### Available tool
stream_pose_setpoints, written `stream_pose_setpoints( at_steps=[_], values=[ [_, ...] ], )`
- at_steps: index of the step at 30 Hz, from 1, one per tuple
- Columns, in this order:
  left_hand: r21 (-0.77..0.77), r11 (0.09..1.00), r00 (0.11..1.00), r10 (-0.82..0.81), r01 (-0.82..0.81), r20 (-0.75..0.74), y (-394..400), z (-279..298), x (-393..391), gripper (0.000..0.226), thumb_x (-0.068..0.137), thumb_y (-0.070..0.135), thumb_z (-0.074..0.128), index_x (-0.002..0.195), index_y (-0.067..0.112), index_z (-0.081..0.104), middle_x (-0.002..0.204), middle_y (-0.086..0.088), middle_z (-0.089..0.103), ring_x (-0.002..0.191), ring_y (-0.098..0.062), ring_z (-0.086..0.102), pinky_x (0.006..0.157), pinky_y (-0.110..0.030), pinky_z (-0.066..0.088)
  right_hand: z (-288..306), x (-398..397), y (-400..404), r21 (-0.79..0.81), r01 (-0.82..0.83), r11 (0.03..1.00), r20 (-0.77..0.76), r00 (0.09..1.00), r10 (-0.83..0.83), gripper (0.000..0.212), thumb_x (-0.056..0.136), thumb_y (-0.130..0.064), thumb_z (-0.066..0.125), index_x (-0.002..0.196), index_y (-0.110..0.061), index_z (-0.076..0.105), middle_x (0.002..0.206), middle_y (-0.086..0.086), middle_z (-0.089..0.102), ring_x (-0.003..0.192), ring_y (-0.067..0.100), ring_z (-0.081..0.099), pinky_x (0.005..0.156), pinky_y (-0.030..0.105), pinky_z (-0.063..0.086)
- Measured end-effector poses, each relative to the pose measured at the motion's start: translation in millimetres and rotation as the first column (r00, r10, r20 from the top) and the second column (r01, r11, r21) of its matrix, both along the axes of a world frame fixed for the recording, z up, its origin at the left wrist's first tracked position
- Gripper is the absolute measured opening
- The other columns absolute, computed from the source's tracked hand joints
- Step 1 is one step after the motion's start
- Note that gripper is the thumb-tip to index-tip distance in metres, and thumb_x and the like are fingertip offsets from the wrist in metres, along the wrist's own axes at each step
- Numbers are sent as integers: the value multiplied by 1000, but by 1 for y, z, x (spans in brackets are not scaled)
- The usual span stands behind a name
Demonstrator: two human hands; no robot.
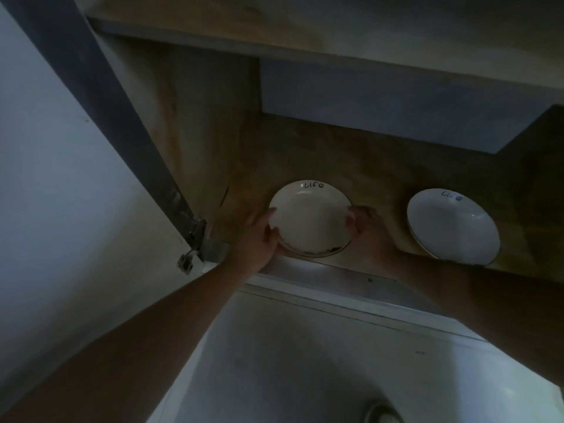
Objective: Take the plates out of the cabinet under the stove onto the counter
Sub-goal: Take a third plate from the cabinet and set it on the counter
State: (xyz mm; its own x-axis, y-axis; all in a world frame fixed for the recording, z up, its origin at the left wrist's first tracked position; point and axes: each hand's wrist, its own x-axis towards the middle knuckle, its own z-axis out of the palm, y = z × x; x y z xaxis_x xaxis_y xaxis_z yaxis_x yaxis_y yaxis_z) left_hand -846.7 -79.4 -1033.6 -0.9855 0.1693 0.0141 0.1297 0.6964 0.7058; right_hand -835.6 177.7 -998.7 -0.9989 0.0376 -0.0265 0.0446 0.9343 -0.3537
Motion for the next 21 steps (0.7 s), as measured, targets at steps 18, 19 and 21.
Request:
stream_pose_setpoints(
  at_steps=[18,19,21],
  values=[
    [538,492,560,-117,-685,820,6,34,-16,65,98,67,26,133,19,54,127,-15,59,115,-36,59,94,-64,49,1,-39,-4,-709,587,391,568,804,-177,60,99,-59,18,119,-19,58,99,-3,62,86,17,58,66,31,44],
    [534,501,559,-117,-681,821,4,33,-16,65,97,68,26,129,20,56,127,-16,58,115,-37,58,95,-65,47,2,-39,-5,-703,604,375,584,792,-182,58,99,-59,19,120,-21,57,96,-3,62,84,17,58,63,31,43],
    [533,501,554,-122,-682,824,1,34,-15,61,97,69,27,116,21,60,123,-16,58,113,-39,58,94,-66,48,1,-39,-6,-692,639,337,616,766,-187,57,99,-61,19,116,-20,56,90,-2,60,80,17,57,58,31,42]
  ],
)
